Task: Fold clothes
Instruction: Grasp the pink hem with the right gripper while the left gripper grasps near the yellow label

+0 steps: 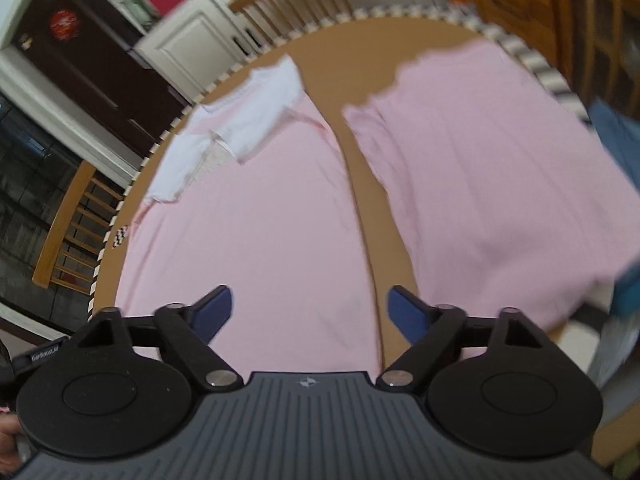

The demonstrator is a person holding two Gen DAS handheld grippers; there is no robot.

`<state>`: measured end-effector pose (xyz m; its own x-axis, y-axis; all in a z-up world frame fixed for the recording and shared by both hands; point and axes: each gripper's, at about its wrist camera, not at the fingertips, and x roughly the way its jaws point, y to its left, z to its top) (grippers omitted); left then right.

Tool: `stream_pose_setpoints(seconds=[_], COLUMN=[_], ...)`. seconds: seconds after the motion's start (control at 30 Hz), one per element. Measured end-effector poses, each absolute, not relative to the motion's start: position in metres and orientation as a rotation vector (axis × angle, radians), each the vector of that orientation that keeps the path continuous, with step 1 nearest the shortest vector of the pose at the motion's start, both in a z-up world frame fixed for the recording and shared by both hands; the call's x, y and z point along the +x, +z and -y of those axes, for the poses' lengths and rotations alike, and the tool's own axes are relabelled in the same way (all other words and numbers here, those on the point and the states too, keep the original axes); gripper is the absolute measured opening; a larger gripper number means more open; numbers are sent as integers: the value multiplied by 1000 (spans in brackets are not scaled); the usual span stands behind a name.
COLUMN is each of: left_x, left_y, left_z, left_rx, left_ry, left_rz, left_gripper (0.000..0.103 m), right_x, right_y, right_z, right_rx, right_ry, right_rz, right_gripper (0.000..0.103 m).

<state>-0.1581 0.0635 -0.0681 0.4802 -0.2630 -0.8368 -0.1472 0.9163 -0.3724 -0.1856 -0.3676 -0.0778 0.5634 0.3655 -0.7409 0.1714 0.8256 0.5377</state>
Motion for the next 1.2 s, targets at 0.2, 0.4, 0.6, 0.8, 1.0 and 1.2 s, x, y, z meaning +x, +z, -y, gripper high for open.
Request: stream_pose_setpoints(seconds=[0.2,0.4,0.6,0.8,1.0,1.2], left_x=[-165,-164,-163,-162,-166,-169], left_y=[-66,-66,-67,-63,-63,-61], left_z=[-76,-70,-65,-65,-73,-100], left_rx=[-391,-370,-377,-386,-404,-445], left_ry=[-123,-177,-197,-210,-201,-191], left_rz=[-1100,-1117,-1133,-1132,-1130,-1126], left_gripper=[81,81,81,81,81,81], right_x=[-188,-191,-189,-192,-193,-190], right_y=[-110,-114,-109,-110,-110,-109], right_z=[370,357,319,290,288,288], right_rx=[694,587,361,272,295,303], right_ry=[74,50,37,70,106,107], right_rz=[-1157,-1223,-1235,-1231,-1237,-1238], right_gripper=[58,56,47,32,11,11])
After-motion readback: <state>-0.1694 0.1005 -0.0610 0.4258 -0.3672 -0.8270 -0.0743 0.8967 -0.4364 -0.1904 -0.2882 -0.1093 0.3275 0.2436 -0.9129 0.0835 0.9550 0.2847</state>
